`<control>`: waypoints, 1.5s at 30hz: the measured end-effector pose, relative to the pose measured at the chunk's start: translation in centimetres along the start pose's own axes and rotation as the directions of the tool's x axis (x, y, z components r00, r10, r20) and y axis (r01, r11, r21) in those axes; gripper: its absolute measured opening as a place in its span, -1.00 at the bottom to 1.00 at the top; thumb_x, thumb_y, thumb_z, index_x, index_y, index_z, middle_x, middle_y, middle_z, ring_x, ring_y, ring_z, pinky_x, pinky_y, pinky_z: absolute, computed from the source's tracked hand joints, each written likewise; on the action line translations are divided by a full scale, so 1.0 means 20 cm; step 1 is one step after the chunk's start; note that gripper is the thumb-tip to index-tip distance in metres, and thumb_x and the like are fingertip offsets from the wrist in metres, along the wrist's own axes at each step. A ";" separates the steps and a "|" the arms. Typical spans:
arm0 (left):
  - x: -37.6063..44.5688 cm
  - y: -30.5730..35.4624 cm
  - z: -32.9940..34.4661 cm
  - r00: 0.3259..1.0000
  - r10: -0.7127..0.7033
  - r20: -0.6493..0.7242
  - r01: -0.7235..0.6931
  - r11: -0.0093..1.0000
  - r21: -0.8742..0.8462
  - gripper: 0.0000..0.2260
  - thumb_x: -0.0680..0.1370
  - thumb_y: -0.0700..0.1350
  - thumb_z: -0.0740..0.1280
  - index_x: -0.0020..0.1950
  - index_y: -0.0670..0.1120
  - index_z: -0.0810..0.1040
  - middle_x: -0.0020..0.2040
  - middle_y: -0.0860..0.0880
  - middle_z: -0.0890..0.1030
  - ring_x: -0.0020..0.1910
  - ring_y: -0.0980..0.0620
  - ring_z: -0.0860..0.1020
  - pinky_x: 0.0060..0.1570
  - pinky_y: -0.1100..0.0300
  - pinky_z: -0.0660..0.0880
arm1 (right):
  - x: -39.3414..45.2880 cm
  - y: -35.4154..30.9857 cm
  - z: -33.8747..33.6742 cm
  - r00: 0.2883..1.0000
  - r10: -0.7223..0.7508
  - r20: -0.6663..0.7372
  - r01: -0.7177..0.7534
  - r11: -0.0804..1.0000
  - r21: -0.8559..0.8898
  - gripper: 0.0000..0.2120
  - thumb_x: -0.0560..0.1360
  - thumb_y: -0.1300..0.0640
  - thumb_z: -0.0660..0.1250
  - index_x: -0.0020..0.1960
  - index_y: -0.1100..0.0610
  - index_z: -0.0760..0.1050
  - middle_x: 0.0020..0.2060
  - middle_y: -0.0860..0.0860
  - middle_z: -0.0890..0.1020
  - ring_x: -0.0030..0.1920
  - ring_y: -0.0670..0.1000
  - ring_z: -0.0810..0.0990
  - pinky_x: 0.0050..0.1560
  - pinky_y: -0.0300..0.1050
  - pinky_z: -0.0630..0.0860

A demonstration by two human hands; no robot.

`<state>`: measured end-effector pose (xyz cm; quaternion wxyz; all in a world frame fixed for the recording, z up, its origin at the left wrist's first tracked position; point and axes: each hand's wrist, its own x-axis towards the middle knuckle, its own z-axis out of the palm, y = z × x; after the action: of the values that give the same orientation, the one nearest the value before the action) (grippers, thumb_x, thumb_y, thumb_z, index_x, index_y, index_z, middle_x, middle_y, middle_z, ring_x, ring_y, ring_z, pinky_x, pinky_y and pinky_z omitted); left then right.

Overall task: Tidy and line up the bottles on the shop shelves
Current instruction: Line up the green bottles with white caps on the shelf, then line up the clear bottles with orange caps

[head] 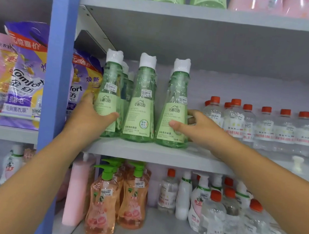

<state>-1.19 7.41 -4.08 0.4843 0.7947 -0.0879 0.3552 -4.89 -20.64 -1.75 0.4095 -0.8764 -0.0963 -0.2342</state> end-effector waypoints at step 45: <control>-1.28 -0.22 1.63 0.845 -0.173 0.506 0.389 0.849 -0.358 -0.37 0.23 0.17 0.65 0.15 0.58 0.43 0.10 0.27 0.70 0.02 0.26 0.68 -0.16 0.37 0.60 | -0.95 1.64 0.00 0.919 0.332 -0.214 -0.272 0.924 0.267 -0.40 0.29 -0.14 0.56 0.20 -0.43 0.34 0.03 -0.37 0.64 -0.04 -0.34 0.64 -0.18 -0.36 0.59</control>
<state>-2.19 -22.68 -32.86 0.6673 0.7261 -0.1574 0.0518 -9.62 -41.39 -32.99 0.5492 -0.7894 0.0680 -0.2656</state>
